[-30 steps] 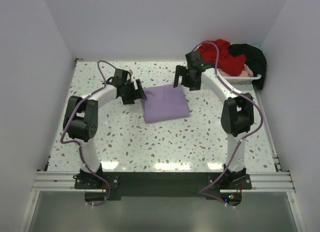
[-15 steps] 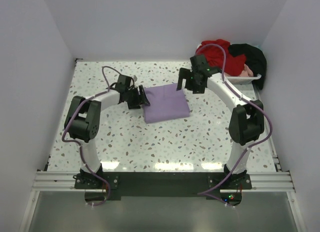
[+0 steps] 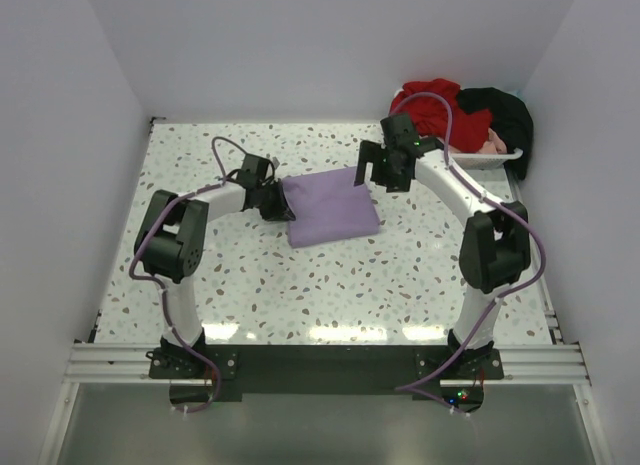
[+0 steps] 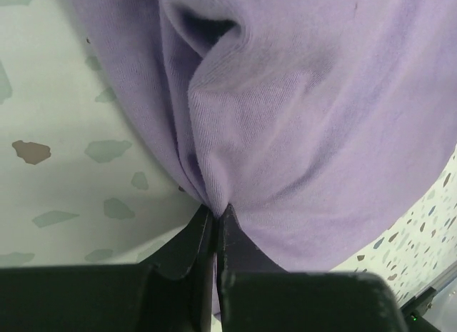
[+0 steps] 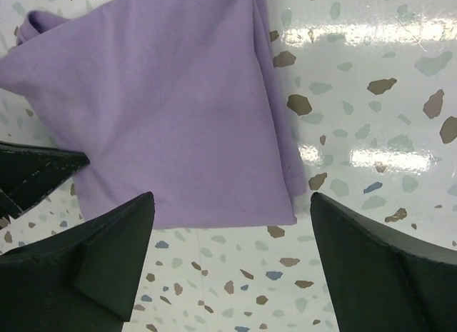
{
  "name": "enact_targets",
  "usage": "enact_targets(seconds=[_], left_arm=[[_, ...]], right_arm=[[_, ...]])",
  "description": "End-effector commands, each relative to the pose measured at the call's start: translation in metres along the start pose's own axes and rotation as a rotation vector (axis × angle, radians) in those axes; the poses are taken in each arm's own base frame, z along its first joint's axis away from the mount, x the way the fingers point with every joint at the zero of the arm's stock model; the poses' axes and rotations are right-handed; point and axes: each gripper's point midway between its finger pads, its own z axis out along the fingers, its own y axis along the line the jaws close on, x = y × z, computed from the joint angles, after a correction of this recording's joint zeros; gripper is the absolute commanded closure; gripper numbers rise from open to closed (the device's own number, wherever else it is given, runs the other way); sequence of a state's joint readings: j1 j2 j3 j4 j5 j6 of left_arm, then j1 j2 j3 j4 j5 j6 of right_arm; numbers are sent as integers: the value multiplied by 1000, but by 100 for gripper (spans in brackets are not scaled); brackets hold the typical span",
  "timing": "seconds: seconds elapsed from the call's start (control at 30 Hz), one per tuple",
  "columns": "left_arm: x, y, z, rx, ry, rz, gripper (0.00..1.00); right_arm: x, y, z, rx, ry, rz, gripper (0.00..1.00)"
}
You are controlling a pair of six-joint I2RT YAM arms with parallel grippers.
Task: Fold and stack the t-shirts
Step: Neatly place the folded tshirt to the corner
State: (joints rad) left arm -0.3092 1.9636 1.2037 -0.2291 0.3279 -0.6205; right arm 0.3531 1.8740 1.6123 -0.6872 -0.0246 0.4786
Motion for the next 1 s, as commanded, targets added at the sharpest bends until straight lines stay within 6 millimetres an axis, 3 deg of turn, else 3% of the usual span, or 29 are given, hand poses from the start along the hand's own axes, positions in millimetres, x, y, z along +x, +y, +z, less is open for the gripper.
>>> enact_targets(seconds=[0.0,0.17,0.27,0.53,0.57,0.67,0.8,0.97], left_arm=[[-4,8,0,-51,-13,8,100],[-15,9,-7,-35,-57,-45,100],[-27,20,-18,-41,-107,-106,100],[-55,72,-68,-104,-304,-310,100],[-46,84,-71,-127,-306,-339,100],[-52,103,-96,-145,-391,-432,100],[-32,146,-122,-200,-472,-607,100],[-25,174,-152,-244,-570,-683,100]], right_arm=[[-16,8,-26,-37,-75,13,7],[-14,7,-27,-37,-72,15,7],[-13,7,-27,-34,-70,16,7],[-13,12,-24,-54,-61,28,8],[-13,12,-22,-56,-58,28,8],[-17,16,-21,-72,-60,34,8],[-18,20,-20,-82,-58,30,9],[-17,21,-20,-89,-49,31,9]])
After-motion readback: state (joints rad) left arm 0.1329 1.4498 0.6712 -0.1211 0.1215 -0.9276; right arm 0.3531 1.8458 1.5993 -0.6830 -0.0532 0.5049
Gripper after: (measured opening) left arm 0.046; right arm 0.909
